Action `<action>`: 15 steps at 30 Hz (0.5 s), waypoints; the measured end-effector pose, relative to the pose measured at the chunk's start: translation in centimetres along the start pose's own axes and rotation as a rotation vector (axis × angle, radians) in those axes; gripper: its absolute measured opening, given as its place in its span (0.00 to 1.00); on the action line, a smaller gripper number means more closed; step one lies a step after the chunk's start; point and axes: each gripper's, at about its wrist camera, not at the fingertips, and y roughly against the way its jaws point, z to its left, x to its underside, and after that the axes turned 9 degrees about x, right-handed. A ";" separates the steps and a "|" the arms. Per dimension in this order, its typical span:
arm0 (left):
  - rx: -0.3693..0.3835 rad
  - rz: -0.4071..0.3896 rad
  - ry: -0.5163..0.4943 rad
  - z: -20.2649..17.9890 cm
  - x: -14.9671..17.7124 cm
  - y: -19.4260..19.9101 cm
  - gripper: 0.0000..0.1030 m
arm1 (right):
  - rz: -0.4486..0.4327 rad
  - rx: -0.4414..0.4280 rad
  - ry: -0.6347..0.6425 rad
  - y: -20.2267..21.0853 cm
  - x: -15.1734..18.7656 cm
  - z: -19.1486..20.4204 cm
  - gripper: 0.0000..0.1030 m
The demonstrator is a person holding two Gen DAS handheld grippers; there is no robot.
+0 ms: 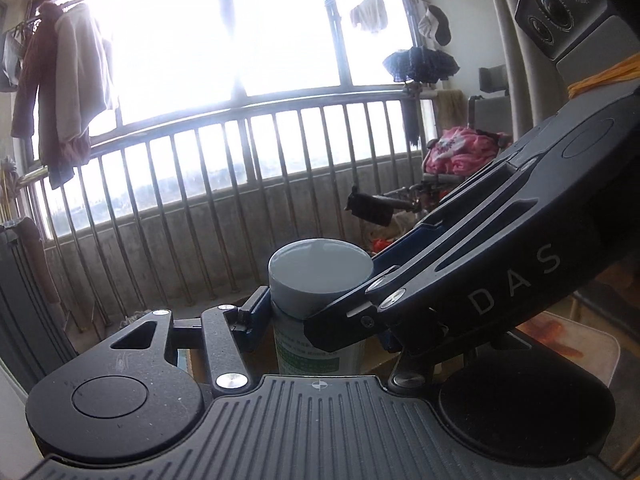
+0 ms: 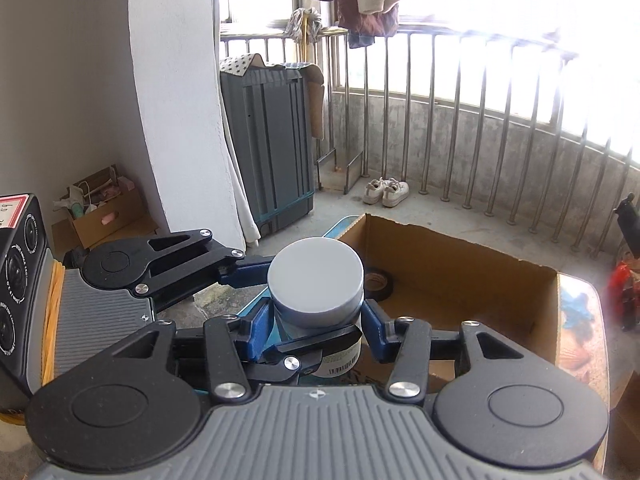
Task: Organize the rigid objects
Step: 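Carry the white jar into the box and release it upright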
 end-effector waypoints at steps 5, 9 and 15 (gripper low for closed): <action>0.041 0.072 0.010 3.8 -2.0 -5.9 0.51 | 0.034 0.013 -0.052 -3.2 -3.6 -3.0 0.50; 0.089 0.185 0.017 7.0 -1.9 -11.7 0.51 | 0.110 -0.006 -0.143 -9.8 -5.5 -7.0 0.50; 0.166 0.279 0.015 10.2 -0.2 -17.9 0.51 | 0.203 -0.011 -0.242 -18.1 -5.6 -10.7 0.50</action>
